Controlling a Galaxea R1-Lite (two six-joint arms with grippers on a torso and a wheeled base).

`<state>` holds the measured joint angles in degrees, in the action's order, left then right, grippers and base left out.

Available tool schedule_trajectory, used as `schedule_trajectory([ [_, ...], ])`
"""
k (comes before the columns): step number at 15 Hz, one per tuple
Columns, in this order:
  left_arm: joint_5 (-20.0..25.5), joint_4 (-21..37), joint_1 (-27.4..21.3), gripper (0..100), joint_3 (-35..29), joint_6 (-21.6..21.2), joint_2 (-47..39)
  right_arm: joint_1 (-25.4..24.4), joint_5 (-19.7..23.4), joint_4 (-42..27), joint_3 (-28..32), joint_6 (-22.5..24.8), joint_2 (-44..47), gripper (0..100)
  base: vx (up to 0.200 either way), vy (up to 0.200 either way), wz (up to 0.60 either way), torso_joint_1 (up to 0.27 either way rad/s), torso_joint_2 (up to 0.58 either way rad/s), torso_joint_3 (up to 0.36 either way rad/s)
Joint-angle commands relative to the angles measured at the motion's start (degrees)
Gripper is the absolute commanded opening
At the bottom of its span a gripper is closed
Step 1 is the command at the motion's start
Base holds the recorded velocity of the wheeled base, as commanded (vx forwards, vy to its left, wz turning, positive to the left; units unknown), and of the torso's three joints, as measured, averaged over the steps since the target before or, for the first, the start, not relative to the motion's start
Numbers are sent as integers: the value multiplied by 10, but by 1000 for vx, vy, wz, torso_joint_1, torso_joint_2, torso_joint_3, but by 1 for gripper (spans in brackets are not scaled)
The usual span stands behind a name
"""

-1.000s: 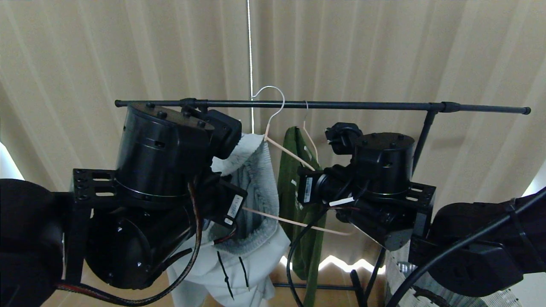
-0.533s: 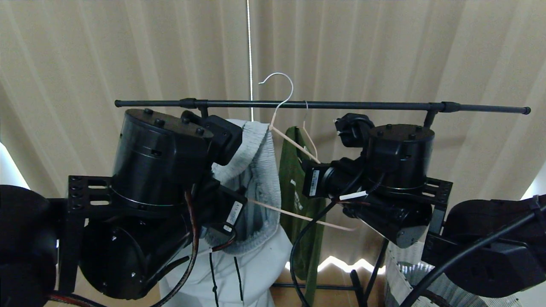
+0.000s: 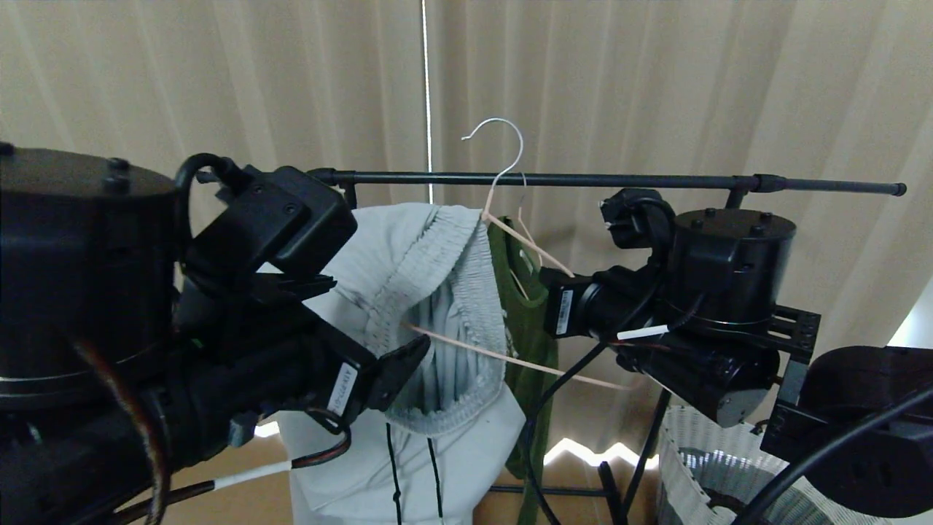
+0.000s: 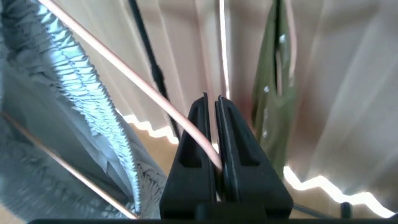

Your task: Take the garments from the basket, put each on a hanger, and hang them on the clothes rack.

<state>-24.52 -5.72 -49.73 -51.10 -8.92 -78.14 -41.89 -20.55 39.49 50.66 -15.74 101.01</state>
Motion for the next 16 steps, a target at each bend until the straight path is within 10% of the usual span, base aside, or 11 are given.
schedule_trajectory([
  [1, 9, -1, 3, 100, 19, -8, 49, 19, 1, 1, -15, 9, -13, 0, 0, 0, 0, 0, 0, 0],
  [8, 13, -37, 58, 100, 30, -106, 80, 54, 46, 28, -136, 45, -97, 0, 0, 0, 0, 0, 0, 0],
  [16, 201, -40, 94, 100, 61, -254, 91, 73, 108, 126, -203, 140, -93, 0, 0, 0, 0, 0, 0, 0],
])
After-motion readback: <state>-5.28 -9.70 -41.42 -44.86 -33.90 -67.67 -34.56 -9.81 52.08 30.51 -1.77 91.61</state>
